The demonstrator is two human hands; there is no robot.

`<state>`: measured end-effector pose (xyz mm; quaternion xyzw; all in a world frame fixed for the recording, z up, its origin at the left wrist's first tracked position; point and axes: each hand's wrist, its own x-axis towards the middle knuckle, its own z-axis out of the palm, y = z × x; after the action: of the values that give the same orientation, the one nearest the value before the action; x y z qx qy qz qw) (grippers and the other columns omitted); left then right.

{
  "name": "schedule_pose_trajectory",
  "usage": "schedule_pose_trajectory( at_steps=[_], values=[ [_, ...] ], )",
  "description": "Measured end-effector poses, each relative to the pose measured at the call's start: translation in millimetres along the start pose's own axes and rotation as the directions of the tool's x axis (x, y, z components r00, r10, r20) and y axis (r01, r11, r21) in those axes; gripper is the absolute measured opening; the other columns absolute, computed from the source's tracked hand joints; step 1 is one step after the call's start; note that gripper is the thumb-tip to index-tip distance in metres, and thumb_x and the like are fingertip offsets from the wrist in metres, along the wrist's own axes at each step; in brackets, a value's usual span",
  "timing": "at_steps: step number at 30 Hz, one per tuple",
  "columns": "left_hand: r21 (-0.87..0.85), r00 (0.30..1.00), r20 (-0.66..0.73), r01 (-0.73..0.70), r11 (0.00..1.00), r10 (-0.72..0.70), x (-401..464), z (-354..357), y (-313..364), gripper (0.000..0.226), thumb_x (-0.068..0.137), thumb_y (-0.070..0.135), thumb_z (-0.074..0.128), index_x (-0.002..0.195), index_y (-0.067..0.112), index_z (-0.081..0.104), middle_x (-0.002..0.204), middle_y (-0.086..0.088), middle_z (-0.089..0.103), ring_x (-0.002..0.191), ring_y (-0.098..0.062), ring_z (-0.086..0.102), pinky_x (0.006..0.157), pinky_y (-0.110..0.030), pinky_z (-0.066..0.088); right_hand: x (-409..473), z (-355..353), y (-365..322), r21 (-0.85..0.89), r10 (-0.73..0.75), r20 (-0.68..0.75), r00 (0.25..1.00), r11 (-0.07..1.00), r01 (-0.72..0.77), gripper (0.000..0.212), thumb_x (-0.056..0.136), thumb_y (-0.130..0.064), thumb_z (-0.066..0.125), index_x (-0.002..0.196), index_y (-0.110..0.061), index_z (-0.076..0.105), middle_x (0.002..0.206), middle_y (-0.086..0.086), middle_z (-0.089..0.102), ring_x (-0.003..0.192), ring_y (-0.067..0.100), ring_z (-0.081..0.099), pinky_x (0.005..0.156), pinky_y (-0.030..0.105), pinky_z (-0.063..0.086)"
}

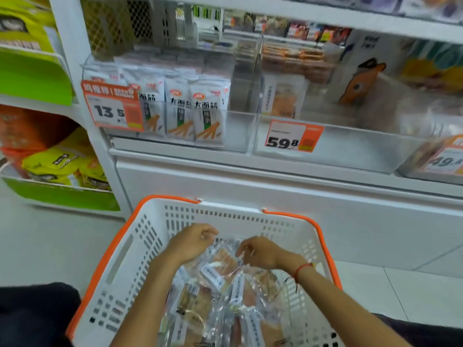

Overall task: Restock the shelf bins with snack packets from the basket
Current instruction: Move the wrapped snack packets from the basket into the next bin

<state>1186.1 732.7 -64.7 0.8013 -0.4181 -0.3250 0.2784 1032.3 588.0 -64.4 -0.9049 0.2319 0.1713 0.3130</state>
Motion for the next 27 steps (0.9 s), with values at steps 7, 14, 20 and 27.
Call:
schedule_pose_trajectory(
  at_steps=[7,14,20,27],
  values=[
    [0.083,0.943,0.079,0.317,0.945,-0.324,5,75,-85,0.046,0.098,0.019,0.045,0.143,0.019,0.036,0.147,-0.004,0.039,0.126,-0.023,0.048,0.101,-0.034,0.042,22,90,29,-0.052,0.012,-0.111,0.994,0.999,-0.018,0.039,0.094,-0.012,0.046,0.132,-0.019,0.049,0.141,0.003,0.044,0.129,0.022,0.041,0.104,0.031,0.037],
    [0.289,0.948,-0.233,0.282,0.915,-0.219,8,110,-83,0.042,0.097,0.037,0.044,0.135,0.020,0.040,0.140,0.000,0.041,0.131,-0.021,0.032,0.107,-0.034,0.028,35,142,39,-0.144,0.105,-0.039,0.994,0.983,-0.110,0.064,0.101,-0.028,0.034,0.152,-0.022,-0.004,0.159,0.002,-0.016,0.147,0.023,-0.010,0.120,0.043,0.004],
    [0.143,0.912,-0.397,0.172,0.975,-0.102,9,116,-81,0.007,0.093,0.021,0.054,0.090,0.027,0.053,0.091,0.013,0.061,0.098,-0.007,0.049,0.115,-0.035,0.016,47,126,35,0.269,0.263,-0.210,0.942,0.942,-0.203,0.022,0.089,-0.023,0.058,0.110,-0.016,0.052,0.123,0.004,0.046,0.106,0.021,0.054,0.091,0.039,0.049],
    [-0.436,0.974,-0.200,0.012,0.900,-0.110,4,83,-44,0.008,0.095,0.025,0.052,0.101,0.019,0.054,0.102,0.007,0.063,0.094,-0.011,0.061,0.080,-0.024,0.047,39,99,37,0.644,0.309,-0.272,0.911,0.762,-0.066,0.068,0.070,-0.020,0.082,0.126,-0.012,0.043,0.114,0.004,0.060,0.105,0.019,0.060,0.094,0.041,0.051]
  ],
)
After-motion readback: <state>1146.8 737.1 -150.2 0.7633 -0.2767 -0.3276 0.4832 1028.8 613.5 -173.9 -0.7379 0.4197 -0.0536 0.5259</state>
